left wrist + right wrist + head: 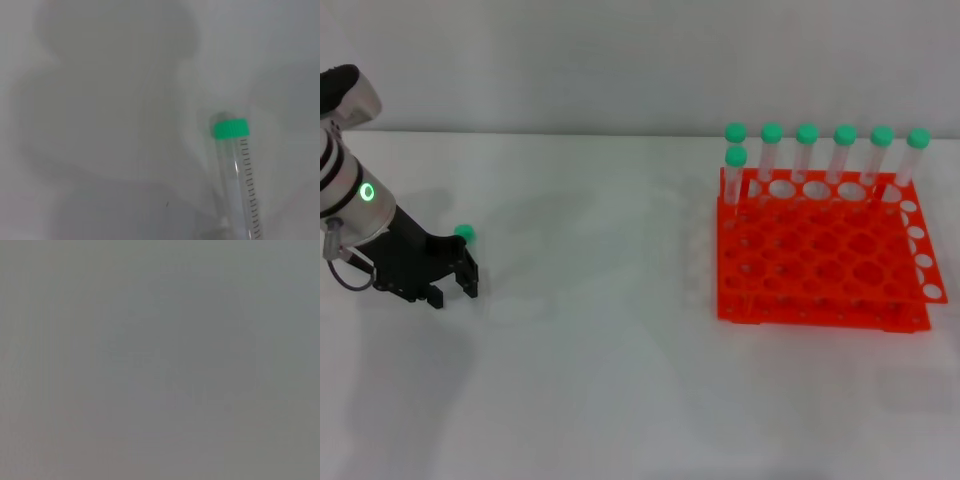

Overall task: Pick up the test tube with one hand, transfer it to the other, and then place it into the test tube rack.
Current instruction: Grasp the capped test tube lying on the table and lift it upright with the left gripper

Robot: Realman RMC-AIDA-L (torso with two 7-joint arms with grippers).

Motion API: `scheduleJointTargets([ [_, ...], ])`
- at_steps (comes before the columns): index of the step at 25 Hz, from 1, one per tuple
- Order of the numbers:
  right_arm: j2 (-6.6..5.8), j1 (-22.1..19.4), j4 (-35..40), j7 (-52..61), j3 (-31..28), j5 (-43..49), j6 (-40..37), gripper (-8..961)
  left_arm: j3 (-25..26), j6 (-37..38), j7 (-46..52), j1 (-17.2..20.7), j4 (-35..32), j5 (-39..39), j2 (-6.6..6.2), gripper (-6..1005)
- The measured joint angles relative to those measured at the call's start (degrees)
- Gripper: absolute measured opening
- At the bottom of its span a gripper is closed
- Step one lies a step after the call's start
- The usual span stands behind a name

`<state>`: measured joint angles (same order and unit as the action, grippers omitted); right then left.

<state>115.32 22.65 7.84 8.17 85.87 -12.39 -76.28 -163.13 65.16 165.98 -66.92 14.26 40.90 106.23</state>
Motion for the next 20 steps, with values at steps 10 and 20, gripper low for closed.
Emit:
scheduleJointTargets([
  [10, 0.00, 0.11, 0.27, 0.00, -0.09, 0.00, -0.02, 873, 0.00, -0.77, -0.45, -0.14, -0.14, -0.77, -0.18, 434],
  [20, -0.09, 0.39, 0.43, 0.00, -0.30, 0.00, -0.01, 872, 0.03, -3.25, -0.22, 0.44, -0.47, -1.00, 0.37, 433],
])
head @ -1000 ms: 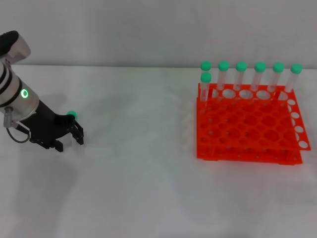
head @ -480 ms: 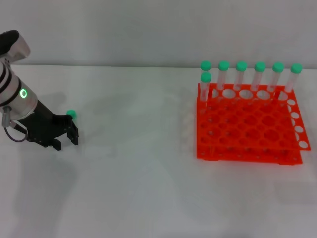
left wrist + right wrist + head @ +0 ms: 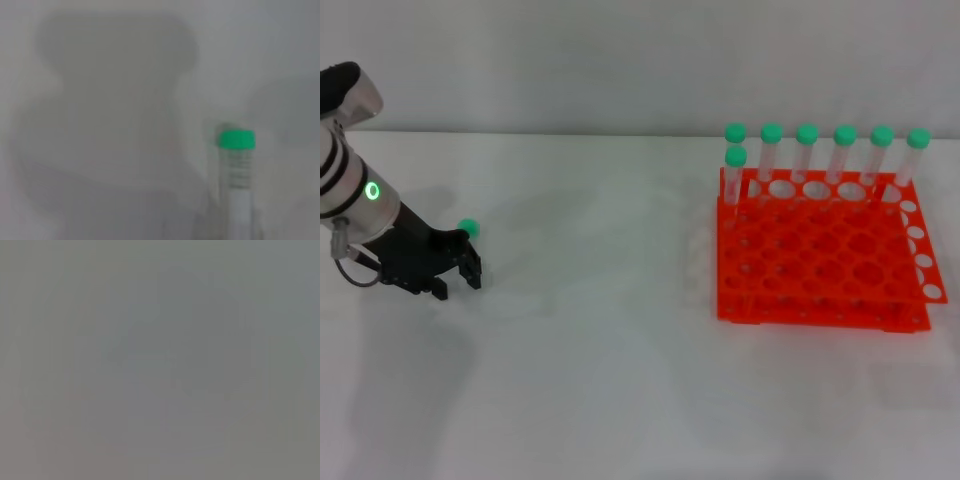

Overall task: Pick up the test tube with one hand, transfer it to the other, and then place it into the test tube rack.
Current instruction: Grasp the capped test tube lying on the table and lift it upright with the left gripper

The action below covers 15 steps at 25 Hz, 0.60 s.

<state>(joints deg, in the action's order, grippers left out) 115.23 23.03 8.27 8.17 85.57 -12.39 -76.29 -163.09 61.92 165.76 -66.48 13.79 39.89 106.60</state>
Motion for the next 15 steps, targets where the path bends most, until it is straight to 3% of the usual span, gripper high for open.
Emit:
scheduleJointTargets([
  [5, -0.01, 0.00, 0.00, -0.01, -1.12, -0.01, 0.00, 872, 0.06, -2.29, 0.09, 0.17, -0.09, -0.24, 0.79, 432],
  [15, -0.01, -0.11, 0.08, -0.13, -1.40, 0.00, -0.23, 873, 0.08, -2.70, -0.10, 0.70, -0.62, -0.26, 0.87, 421],
])
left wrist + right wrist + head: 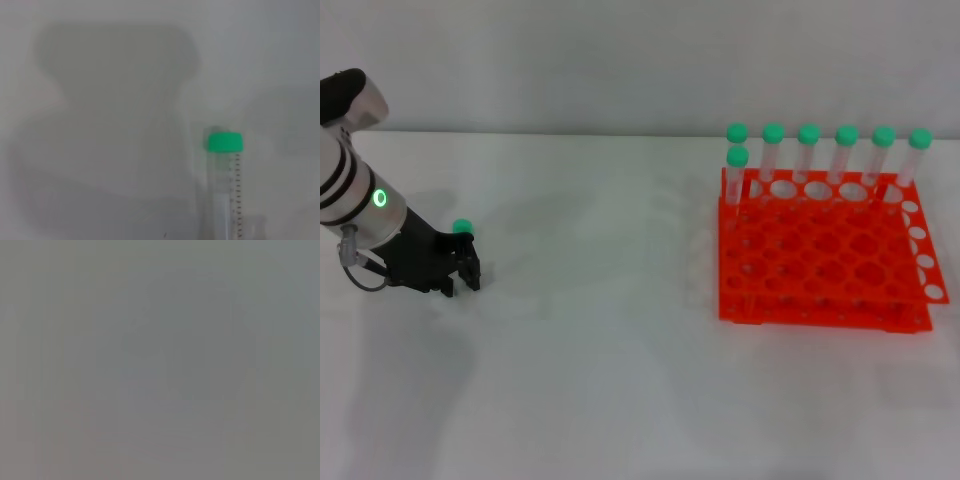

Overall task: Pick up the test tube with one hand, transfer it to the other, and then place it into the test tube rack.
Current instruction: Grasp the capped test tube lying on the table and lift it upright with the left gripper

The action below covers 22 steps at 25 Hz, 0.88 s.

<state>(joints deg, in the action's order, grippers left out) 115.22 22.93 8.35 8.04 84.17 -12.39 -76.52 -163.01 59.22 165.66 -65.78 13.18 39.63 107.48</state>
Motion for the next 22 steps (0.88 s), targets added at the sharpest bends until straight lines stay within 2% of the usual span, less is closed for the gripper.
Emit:
scheduleJointTargets([
  [2, 0.00, 0.09, 0.00, -0.01, 0.00, 0.00, -0.01, 873, -0.01, 0.01, -0.22, 0.13, -0.08, -0.03, 0.04, 416],
  [7, 0.00, 0.12, 0.00, -0.04, 0.02, 0.00, -0.03, 873, -0.02, 0.23, -0.35, 0.14, -0.11, 0.00, -0.01, 216],
  [12, 0.00, 0.10, 0.00, -0.04, 0.03, 0.00, -0.03, 873, -0.05, -0.02, -2.21, 0.18, -0.14, -0.38, 0.10, 196],
  [14, 0.00, 0.10, 0.01, -0.05, 0.04, 0.00, -0.03, 873, -0.07, -0.84, -5.73, 0.19, 0.40, -3.37, 0.68, 192],
  [17, 0.00, 0.10, 0.08, -0.05, 0.04, 0.01, -0.03, 873, -0.05, -2.27, -11.26, -0.05, 2.15, -10.04, 0.92, 192],
  [22, 0.01, -0.24, 0.59, -0.02, 0.03, 0.00, -0.04, 872, -0.02, -6.90, -27.09, 1.57, 3.52, -29.62, 1.11, 192],
])
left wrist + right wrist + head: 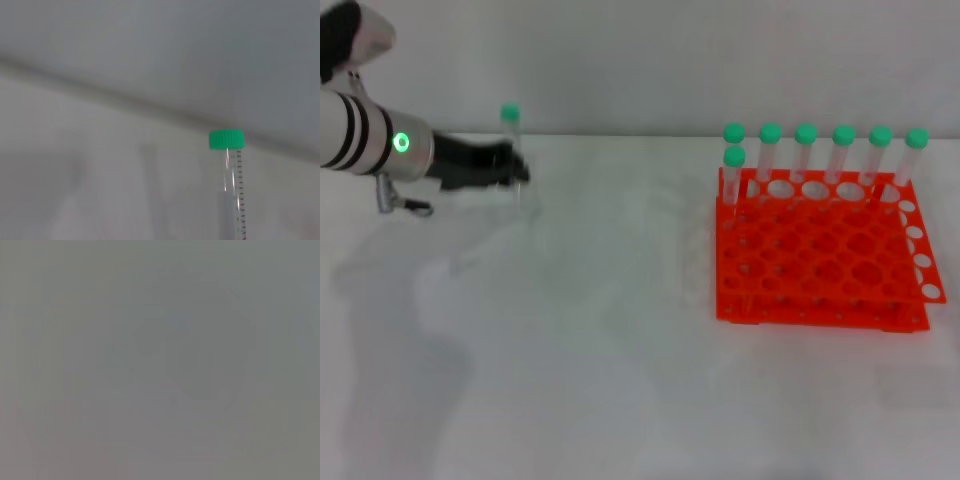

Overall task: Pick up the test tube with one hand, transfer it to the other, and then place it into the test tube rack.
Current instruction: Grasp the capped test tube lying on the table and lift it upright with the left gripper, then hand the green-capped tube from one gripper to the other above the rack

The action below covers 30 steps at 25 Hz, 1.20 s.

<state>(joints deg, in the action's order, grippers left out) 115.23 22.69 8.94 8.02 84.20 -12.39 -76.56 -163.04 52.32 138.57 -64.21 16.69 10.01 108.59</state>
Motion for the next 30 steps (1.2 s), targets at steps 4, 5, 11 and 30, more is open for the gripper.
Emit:
scheduleJointTargets([
  [4, 0.12, -0.14, 0.01, 0.75, 0.00, -0.48, 0.04, 871, 0.00, -2.85, -18.48, 3.58, 0.44, -21.57, 1.84, 192],
  [5, 0.18, -0.18, 0.04, 1.43, 0.00, -1.06, 0.14, 871, 0.01, -3.21, -22.83, 4.62, 0.58, -27.04, 2.51, 192],
  [11, -0.04, -1.95, -0.27, 15.62, 0.27, -1.94, 0.55, 870, 0.00, 1.29, -54.06, 13.13, 1.16, -62.96, 8.14, 192],
  [30, -6.12, -2.74, 7.98, 46.18, 0.61, 41.63, -17.07, 854, 0.00, 21.44, -113.03, 23.98, -24.33, -65.39, 10.94, 193],
])
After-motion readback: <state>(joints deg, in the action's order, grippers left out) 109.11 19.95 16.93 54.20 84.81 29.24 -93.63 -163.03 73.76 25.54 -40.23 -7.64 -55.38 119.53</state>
